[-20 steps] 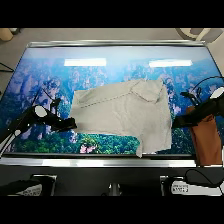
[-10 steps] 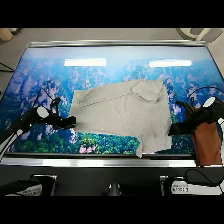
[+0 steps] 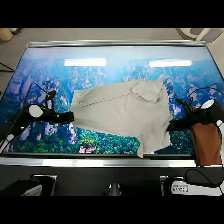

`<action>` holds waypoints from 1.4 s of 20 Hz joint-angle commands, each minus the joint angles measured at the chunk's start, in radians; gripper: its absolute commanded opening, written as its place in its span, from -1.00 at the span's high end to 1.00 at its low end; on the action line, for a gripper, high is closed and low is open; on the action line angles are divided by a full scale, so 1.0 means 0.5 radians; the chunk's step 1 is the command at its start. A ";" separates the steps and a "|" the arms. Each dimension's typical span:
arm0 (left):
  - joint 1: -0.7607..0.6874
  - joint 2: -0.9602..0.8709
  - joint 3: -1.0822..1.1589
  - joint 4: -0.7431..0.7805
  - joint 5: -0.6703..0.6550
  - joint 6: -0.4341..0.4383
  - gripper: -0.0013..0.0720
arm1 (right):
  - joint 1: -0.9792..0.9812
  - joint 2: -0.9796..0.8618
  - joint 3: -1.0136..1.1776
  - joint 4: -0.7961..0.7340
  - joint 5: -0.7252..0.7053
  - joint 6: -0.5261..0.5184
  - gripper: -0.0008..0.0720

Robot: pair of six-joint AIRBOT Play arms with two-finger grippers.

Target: Fold the shirts.

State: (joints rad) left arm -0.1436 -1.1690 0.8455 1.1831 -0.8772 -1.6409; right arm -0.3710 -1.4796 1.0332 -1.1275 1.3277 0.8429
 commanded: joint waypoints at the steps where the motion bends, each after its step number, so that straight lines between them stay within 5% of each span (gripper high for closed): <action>1: -0.002 0.349 0.254 0.260 0.007 -0.047 0.90 | -0.001 0.254 0.284 0.106 -0.114 -0.226 0.92; 8: -0.002 1.116 1.473 0.537 0.271 -0.103 0.90 | -0.001 1.257 1.309 0.239 -0.837 -0.119 0.92; 13: -0.002 1.401 1.622 0.538 0.176 -0.333 0.90 | 0.000 1.595 1.360 0.245 -0.832 0.112 0.92; 21: -0.002 1.388 1.622 0.891 -0.349 -0.293 0.91 | -0.001 1.778 1.390 0.192 -0.645 0.091 0.92; 28: -0.002 1.383 1.621 0.896 -0.463 -0.189 0.91 | -0.001 1.784 1.746 -0.156 -0.431 0.116 0.92</action>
State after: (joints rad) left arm -0.1440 -0.4702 1.6562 1.6184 -1.0733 -1.7565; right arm -0.3721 -0.5903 1.8576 -1.1286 1.0760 0.8677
